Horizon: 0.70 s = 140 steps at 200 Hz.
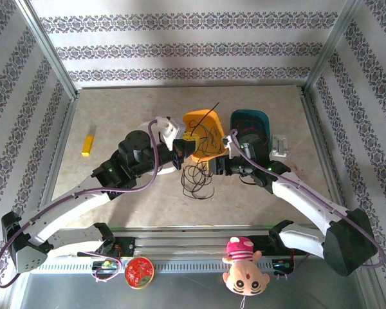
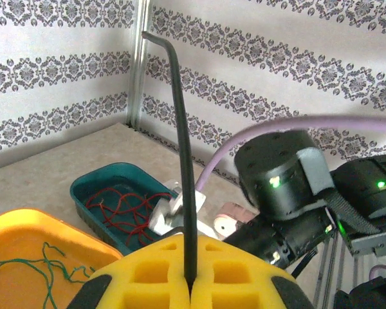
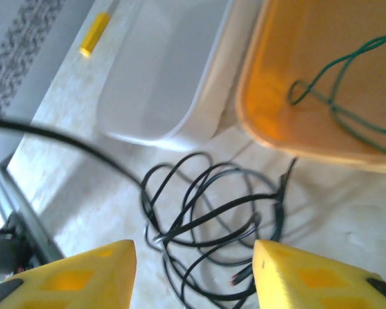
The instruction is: Untangle the cables
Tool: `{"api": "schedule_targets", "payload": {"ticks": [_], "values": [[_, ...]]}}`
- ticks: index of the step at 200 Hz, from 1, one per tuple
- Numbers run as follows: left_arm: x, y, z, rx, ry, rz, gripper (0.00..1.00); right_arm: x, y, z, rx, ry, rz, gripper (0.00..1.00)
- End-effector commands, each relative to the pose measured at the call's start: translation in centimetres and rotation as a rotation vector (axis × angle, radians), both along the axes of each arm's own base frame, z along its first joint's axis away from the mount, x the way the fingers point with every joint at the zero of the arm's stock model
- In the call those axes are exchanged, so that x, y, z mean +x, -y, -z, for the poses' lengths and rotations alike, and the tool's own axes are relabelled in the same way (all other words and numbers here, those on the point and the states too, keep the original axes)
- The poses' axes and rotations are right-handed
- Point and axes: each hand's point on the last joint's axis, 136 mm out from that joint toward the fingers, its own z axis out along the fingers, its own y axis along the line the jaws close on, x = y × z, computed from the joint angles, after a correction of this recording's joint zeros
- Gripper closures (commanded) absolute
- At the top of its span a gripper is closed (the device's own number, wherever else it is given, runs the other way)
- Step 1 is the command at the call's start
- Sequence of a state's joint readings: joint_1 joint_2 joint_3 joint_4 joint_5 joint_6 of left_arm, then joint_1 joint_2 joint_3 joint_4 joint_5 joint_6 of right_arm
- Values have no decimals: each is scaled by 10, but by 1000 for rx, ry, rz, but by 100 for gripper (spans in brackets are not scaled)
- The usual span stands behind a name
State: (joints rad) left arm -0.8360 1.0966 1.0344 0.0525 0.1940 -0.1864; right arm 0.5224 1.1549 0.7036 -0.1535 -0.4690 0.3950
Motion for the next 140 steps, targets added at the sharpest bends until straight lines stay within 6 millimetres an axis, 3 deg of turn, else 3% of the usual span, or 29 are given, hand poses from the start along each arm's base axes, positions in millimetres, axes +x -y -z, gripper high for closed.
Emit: {"api": "schedule_targets", "payload": {"ticks": [1, 49, 78, 101, 140], "values": [[-2, 2, -43, -76, 91, 17, 100, -10, -18, 11, -29, -13, -91, 49], [-5, 9, -42, -60, 75, 40, 100, 11, -23, 21, -87, 26, -17, 48], [-6, 6, -47, -84, 81, 30, 100, 23, -1, 48, -204, -8, 125, 48], [-4, -12, -67, -127, 146, -53, 100, 25, 25, 70, -270, -60, 242, 48], [-7, -62, -115, -229, 291, -238, 100, 19, 61, 93, -274, -154, 368, 48]]}}
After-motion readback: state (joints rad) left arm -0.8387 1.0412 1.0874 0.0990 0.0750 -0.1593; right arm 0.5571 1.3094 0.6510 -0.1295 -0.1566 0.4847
